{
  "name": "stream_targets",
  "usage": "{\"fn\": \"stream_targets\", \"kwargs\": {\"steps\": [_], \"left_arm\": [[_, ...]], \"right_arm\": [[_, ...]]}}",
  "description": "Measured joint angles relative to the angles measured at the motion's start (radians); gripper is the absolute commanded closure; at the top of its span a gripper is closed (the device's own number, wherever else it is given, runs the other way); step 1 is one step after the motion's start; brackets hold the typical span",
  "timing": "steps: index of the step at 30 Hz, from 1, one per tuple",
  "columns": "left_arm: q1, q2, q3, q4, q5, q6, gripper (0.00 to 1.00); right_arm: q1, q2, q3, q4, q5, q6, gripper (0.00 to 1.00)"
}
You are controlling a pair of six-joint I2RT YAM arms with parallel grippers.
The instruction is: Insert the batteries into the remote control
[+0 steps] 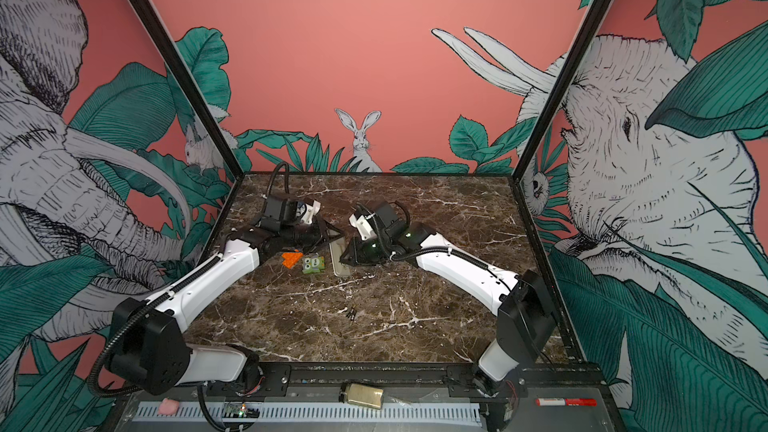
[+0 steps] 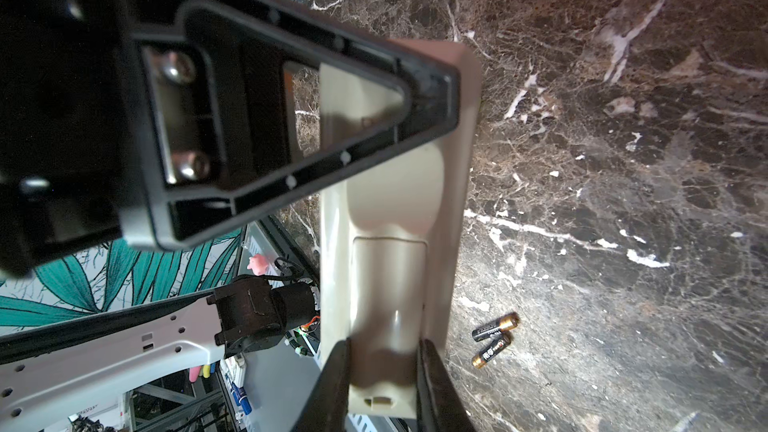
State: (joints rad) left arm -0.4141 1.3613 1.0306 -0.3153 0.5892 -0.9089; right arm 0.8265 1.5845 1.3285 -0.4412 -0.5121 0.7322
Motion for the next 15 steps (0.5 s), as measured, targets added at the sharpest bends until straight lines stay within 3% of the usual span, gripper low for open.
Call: {"fn": "stream_targets", "kwargs": {"steps": [15], "left_arm": [[0.000,-0.001,-0.001,-0.002,-0.007,0.000,1.00]], "right_arm": [[0.000,-0.003,-0.002,0.003,0.003,-0.003,0.77]]}}
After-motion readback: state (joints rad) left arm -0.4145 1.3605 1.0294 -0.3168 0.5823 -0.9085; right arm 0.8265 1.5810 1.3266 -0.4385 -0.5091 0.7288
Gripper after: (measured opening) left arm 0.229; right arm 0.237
